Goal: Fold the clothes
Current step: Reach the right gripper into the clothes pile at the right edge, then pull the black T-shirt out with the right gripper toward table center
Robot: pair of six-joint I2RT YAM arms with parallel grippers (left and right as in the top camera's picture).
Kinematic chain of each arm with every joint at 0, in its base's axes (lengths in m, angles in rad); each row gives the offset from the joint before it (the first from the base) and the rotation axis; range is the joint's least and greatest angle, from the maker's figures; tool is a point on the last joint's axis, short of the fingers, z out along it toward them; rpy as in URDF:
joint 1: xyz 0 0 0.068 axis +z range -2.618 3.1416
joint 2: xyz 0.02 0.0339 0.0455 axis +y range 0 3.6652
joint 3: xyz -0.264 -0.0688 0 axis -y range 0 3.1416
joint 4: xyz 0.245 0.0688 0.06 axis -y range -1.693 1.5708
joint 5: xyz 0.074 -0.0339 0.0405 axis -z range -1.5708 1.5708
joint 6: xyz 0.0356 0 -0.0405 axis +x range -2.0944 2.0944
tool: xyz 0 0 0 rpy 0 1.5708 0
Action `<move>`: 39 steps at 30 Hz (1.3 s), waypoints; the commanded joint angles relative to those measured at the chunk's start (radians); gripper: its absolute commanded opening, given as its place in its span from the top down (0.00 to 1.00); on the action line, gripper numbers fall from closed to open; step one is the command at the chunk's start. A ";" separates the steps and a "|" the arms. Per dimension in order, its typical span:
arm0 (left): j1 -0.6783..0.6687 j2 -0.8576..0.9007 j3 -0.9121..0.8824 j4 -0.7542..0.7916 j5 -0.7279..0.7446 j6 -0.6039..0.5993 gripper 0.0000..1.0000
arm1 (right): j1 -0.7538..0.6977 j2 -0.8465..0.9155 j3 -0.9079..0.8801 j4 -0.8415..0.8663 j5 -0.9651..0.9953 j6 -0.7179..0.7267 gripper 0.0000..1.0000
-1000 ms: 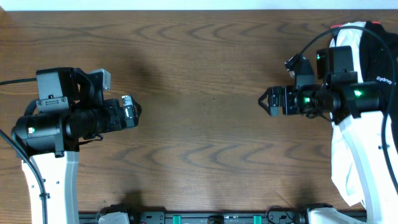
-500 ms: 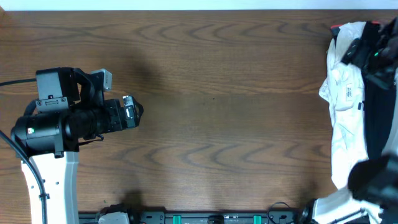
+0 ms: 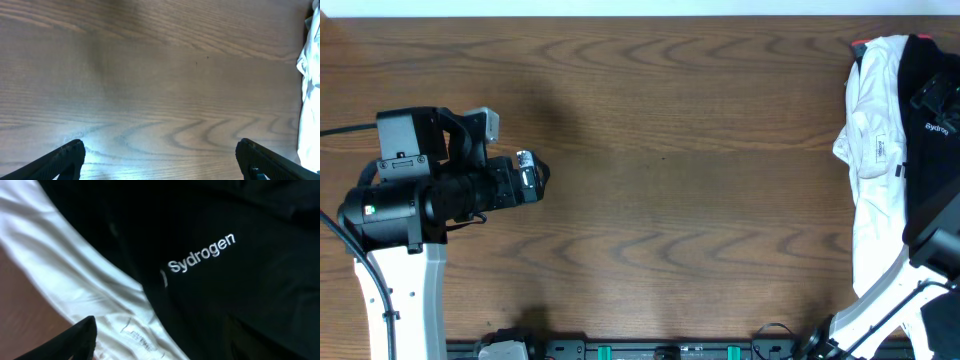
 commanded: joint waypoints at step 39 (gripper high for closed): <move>0.146 -0.062 0.208 -0.030 0.006 0.033 0.02 | 0.742 -0.280 0.021 -0.121 -0.314 -0.080 0.99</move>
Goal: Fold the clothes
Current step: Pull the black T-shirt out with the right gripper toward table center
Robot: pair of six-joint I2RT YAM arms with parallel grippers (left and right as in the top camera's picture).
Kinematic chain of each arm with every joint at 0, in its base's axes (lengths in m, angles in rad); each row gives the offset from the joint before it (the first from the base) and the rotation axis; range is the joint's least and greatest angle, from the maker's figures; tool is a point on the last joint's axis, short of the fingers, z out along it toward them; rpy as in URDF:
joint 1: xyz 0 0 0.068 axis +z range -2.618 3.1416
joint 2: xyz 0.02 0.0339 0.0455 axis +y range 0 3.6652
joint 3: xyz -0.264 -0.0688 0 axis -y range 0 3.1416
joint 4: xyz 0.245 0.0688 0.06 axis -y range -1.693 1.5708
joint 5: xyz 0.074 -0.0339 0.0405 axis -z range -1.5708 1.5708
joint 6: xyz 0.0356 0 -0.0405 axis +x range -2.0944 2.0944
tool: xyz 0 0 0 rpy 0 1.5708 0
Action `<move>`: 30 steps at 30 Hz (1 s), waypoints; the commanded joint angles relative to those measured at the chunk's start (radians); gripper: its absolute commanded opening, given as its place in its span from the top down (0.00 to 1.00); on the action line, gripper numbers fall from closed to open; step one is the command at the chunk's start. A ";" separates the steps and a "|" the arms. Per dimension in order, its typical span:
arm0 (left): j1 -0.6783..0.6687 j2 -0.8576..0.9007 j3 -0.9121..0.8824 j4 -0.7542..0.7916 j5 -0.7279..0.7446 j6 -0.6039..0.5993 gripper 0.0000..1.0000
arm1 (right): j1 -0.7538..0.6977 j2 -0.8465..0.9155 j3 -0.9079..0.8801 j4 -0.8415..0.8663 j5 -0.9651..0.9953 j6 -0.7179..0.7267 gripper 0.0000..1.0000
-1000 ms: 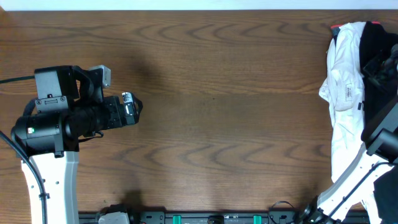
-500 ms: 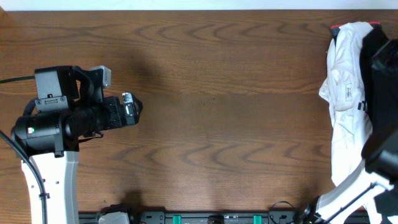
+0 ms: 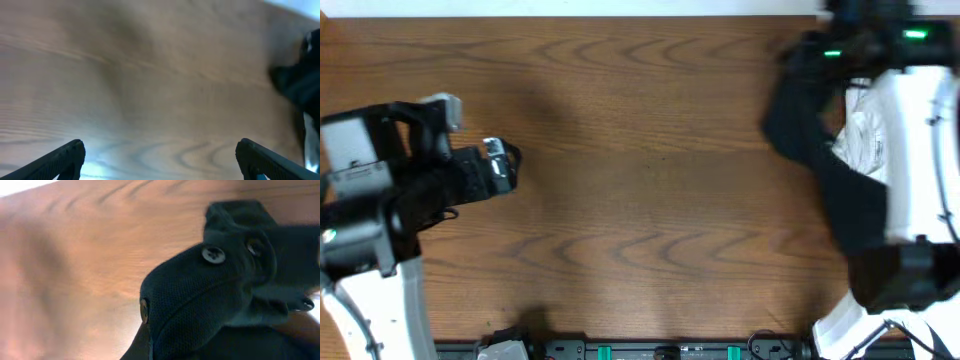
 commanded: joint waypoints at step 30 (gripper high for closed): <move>-0.189 0.219 0.073 0.066 0.012 -0.004 0.11 | 0.190 0.131 -0.002 -0.114 0.259 0.168 0.30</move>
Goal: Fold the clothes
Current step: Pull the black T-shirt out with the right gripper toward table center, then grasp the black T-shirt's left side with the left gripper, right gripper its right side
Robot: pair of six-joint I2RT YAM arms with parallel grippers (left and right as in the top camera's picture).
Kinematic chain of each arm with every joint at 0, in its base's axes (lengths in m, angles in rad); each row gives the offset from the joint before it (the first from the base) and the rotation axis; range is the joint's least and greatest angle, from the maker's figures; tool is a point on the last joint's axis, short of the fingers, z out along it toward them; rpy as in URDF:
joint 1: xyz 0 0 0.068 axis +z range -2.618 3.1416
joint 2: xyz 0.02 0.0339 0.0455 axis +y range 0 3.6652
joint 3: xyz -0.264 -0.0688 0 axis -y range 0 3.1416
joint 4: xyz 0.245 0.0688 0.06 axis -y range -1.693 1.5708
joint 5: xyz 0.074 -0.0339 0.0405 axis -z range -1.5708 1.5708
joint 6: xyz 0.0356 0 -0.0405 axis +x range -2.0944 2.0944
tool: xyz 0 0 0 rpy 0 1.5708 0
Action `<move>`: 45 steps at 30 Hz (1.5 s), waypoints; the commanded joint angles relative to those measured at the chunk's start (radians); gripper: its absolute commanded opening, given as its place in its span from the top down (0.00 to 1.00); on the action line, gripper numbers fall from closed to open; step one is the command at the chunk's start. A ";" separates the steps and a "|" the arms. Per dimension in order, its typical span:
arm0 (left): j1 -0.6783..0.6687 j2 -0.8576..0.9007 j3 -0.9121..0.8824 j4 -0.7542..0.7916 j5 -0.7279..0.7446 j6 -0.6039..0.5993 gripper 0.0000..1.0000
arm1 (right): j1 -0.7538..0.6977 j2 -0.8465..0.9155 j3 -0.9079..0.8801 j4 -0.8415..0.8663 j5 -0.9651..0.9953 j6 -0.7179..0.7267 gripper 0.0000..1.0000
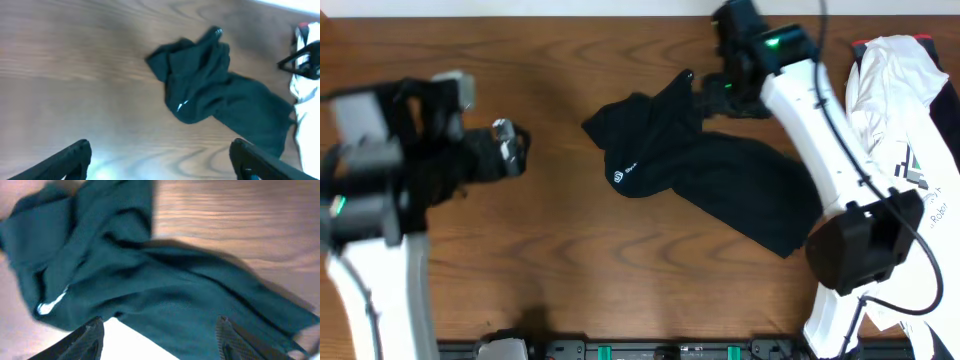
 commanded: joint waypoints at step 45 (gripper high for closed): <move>-0.182 0.546 0.000 0.118 -0.761 -0.229 0.94 | -0.150 -0.013 -0.041 -0.127 -0.056 -0.051 0.17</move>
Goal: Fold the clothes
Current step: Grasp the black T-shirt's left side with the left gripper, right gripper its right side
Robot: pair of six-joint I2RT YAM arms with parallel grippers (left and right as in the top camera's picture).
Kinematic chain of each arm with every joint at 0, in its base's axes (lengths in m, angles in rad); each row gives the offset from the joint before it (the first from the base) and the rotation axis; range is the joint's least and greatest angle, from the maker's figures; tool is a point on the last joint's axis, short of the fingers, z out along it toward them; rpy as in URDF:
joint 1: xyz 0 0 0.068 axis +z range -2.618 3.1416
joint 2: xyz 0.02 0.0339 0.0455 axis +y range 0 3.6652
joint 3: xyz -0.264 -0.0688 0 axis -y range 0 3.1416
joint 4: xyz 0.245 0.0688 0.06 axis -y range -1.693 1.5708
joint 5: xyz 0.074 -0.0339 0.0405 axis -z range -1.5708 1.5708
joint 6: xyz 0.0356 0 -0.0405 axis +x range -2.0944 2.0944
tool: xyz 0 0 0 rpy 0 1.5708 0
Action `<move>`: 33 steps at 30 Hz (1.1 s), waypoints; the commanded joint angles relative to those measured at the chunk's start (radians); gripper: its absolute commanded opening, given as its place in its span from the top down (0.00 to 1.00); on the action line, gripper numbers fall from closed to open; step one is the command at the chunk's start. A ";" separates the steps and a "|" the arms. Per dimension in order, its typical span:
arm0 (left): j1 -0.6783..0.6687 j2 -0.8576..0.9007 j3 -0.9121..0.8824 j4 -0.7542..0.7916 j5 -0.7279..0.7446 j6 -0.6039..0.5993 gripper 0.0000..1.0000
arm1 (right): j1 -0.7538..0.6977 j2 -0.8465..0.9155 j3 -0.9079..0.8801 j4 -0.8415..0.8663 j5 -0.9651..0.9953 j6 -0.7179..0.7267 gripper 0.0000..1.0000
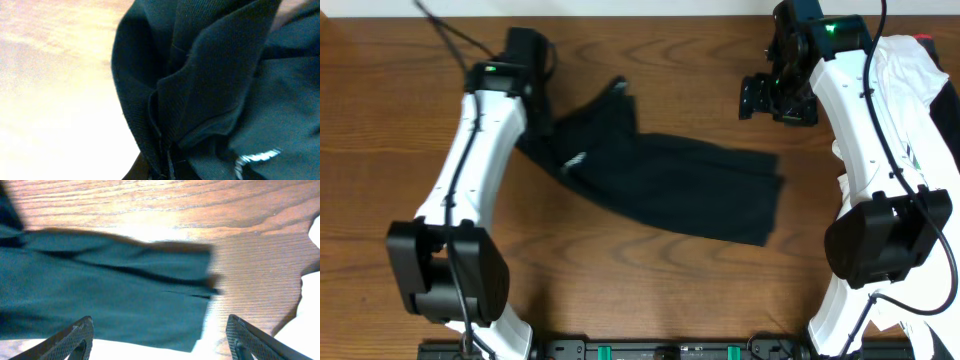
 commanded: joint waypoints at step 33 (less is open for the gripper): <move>0.090 0.018 -0.009 -0.070 -0.053 -0.033 0.29 | 0.106 -0.013 -0.639 0.599 -0.179 0.007 0.67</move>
